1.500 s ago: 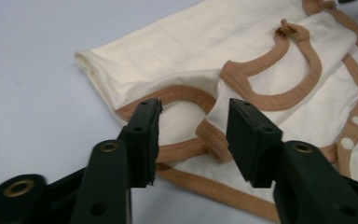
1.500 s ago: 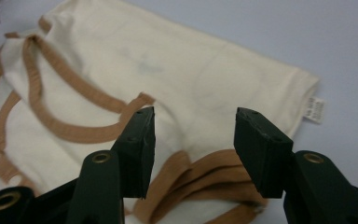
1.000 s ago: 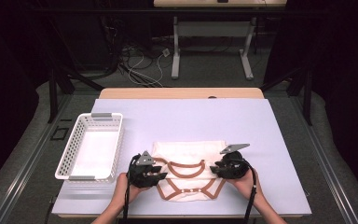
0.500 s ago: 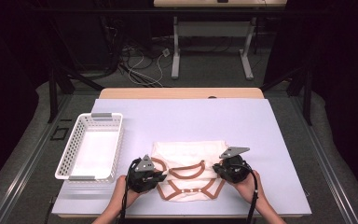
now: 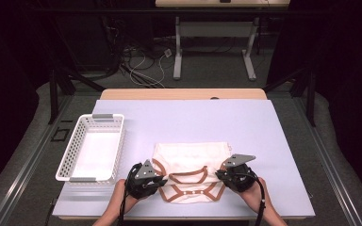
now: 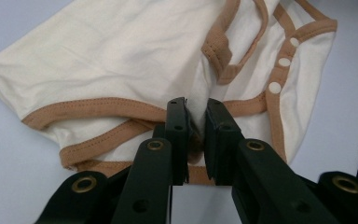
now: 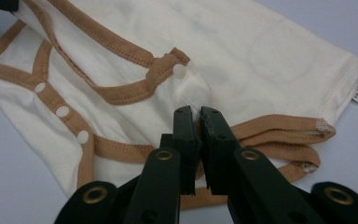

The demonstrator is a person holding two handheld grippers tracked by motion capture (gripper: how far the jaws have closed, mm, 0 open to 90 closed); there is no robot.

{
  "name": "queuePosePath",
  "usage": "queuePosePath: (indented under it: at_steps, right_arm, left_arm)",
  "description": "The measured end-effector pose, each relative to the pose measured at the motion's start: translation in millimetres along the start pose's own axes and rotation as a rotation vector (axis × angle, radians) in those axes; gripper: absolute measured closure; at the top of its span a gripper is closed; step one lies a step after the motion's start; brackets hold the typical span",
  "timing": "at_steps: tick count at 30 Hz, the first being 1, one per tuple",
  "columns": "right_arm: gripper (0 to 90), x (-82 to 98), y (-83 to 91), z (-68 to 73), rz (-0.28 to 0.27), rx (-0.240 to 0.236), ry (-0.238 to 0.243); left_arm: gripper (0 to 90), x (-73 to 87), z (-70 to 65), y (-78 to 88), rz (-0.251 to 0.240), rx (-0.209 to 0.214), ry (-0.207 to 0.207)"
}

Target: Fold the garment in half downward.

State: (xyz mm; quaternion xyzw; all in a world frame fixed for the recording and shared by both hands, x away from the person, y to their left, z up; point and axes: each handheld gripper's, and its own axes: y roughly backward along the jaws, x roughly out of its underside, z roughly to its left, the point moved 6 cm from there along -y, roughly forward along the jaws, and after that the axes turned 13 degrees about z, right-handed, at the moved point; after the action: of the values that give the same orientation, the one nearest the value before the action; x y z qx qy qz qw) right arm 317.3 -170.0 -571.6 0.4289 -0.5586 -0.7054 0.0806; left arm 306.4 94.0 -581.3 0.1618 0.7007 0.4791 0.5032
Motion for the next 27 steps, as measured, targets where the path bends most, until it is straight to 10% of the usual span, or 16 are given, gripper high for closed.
queuePosePath:
  at_steps: [12,27]
  right_arm:
    - [78.8,13.9,0.7,9.1,0.055,-0.044,0.02]
    - [66.2,4.4,21.7,8.0,-0.092,-0.048,-0.006]
  left_arm:
    - [69.2,9.8,-1.5,-4.3,0.067,0.025,-0.011]
    - [40.3,16.5,-2.8,9.6,0.053,0.051,0.027]
